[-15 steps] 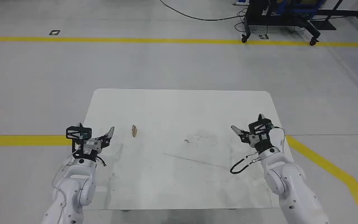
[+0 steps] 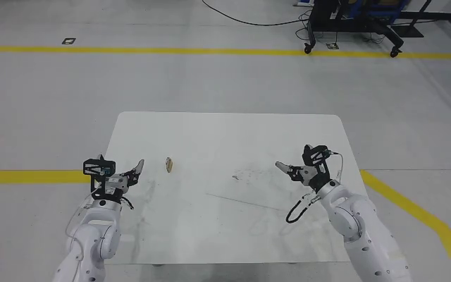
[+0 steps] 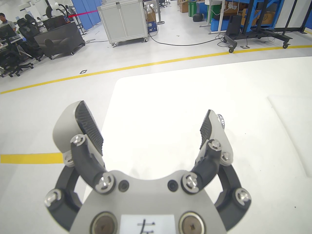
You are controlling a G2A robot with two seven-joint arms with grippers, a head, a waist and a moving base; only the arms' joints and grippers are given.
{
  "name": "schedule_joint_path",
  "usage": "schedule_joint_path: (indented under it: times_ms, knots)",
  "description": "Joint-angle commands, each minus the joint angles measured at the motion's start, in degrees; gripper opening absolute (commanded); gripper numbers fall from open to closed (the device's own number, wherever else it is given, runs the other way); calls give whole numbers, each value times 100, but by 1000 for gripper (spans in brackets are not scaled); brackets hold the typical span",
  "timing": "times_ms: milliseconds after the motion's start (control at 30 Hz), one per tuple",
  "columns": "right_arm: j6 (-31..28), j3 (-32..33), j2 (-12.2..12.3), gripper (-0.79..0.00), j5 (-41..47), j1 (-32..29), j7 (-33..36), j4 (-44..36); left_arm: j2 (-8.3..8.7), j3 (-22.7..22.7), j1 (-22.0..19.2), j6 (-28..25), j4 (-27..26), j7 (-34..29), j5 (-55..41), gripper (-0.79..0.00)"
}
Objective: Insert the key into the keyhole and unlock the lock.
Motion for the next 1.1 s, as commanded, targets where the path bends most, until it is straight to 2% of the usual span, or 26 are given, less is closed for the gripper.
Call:
schedule_joint_path:
  times_ms: [0, 133, 300, 433, 567, 633, 667, 733, 833, 867, 933, 1067]
  knots:
    - [-156, -178, -11, 0, 42, 65, 132, 1, 0, 0, 0, 0, 0, 0, 0, 0]
    - [-869, -637, -47, 0, 406, 497, 329, 269, 0, 0, 0, 0, 0, 0, 0, 0]
    - [-1315, -1345, -132, 0, 599, 1123, 722, 544, 0, 0, 0, 0, 0, 0, 0, 0]
    - [-1918, -1580, -157, 0, 1099, 1443, 924, 932, 0, 0, 0, 0, 0, 0, 0, 0]
    - [-2743, -1748, -126, 0, 1352, 1694, 1434, 1225, 0, 0, 0, 0, 0, 0, 0, 0]
    - [-2921, -1820, -114, 0, 1406, 1775, 1632, 1315, 0, 0, 0, 0, 0, 0, 0, 0]
    - [-2964, -1858, -111, 0, 1427, 1819, 1728, 1360, 0, 0, 0, 0, 0, 0, 0, 0]
    - [-2631, -1932, -114, 0, 1144, 1912, 1932, 1412, 0, 0, 0, 0, 0, 0, 0, 0]
    - [-2422, -2134, -142, 0, 692, 2019, 1827, 1446, 0, 0, 0, 0, 0, 0, 0, 0]
    - [-2310, -2189, -151, -37, 480, 2057, 1740, 1450, 0, 0, 0, 0, 0, 0, 0, 0]
    - [-2056, -2312, -172, -206, 73, 2078, 1508, 1457, 0, 0, 0, 0, 0, 0, 0, 0]
    - [-1634, -2523, -202, -283, -675, 2152, 1153, 1509, 0, 0, 0, 0, 0, 0, 0, 0]
